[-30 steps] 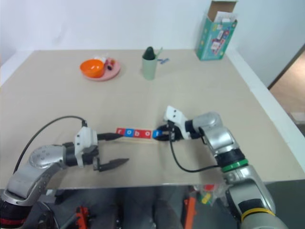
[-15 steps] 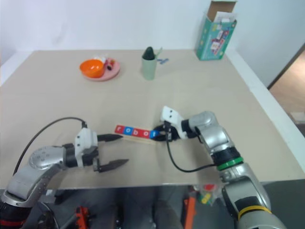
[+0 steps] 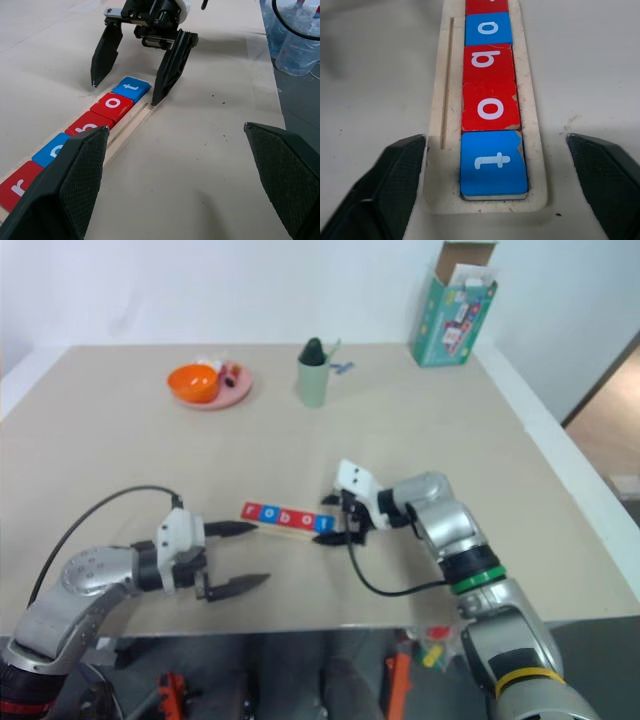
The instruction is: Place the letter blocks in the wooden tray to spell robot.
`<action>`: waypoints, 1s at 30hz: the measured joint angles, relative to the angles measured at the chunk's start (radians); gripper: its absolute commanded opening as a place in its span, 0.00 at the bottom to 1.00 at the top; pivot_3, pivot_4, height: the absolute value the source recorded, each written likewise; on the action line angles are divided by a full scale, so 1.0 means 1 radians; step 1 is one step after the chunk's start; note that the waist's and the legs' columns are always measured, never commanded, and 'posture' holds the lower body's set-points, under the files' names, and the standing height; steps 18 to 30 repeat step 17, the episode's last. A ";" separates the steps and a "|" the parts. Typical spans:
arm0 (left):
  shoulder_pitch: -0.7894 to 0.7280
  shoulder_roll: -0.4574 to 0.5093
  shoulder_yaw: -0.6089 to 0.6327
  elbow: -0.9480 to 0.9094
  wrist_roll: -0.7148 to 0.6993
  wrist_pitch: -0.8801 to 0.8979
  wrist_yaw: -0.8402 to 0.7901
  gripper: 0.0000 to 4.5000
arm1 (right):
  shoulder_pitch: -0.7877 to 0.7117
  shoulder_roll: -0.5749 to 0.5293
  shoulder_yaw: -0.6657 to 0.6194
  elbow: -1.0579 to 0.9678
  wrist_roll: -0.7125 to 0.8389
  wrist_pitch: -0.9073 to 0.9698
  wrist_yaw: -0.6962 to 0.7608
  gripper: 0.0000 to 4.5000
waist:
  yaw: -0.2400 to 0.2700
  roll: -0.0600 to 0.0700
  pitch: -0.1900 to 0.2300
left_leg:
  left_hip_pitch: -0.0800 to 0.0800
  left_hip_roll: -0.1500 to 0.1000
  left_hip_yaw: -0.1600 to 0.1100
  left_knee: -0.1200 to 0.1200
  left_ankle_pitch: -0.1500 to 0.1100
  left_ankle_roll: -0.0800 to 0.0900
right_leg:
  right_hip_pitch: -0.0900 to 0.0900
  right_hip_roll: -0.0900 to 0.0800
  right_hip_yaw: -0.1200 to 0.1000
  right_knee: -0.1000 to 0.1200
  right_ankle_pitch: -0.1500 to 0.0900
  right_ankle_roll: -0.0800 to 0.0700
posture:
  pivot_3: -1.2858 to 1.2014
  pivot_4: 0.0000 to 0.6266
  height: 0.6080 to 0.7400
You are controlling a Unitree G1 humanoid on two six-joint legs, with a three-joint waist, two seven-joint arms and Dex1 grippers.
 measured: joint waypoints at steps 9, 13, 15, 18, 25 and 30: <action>0.002 -0.005 0.019 0.004 0.003 0.000 0.025 1.00 | 0.061 -0.012 -0.171 -0.141 0.113 0.166 -0.125 1.00 | 0.003 0.000 0.000 | 0.000 0.000 0.000 0.000 0.000 0.000 | 0.000 0.000 0.000 0.000 0.000 0.000 | 0.52 0.24 1.00; -0.006 -0.028 0.116 0.073 0.006 0.000 0.110 1.00 | 0.181 -0.036 -0.268 -0.206 0.155 0.143 -0.184 1.00 | 0.004 0.000 0.000 | 0.000 0.000 -0.001 0.000 0.000 0.000 | 0.000 0.000 -0.001 0.000 0.000 0.000 | 0.52 0.24 1.00; -0.010 -0.027 0.168 0.115 0.013 0.000 0.144 1.00 | 0.230 -0.045 -0.309 -0.216 0.159 0.115 -0.218 1.00 | 0.003 0.000 0.000 | 0.000 0.000 0.000 0.000 0.000 0.000 | 0.000 0.000 0.000 0.000 0.000 0.000 | 0.52 0.24 1.00; -0.012 -0.021 0.204 0.146 0.019 -0.008 0.159 1.00 | 0.267 -0.048 -0.339 -0.234 0.159 0.092 -0.251 1.00 | 0.001 0.000 0.000 | 0.000 0.000 0.001 0.000 0.000 0.000 | 0.000 0.000 0.001 0.000 0.000 0.000 | 0.52 0.24 1.00; -0.012 -0.021 0.204 0.146 0.019 -0.008 0.159 1.00 | 0.267 -0.048 -0.339 -0.234 0.159 0.092 -0.251 1.00 | 0.001 0.000 0.000 | 0.000 0.000 0.001 0.000 0.000 0.000 | 0.000 0.000 0.001 0.000 0.000 0.000 | 0.52 0.24 1.00; -0.012 -0.021 0.204 0.146 0.019 -0.008 0.159 1.00 | 0.267 -0.048 -0.339 -0.234 0.159 0.092 -0.251 1.00 | 0.001 0.000 0.000 | 0.000 0.000 0.001 0.000 0.000 0.000 | 0.000 0.000 0.001 0.000 0.000 0.000 | 0.52 0.24 1.00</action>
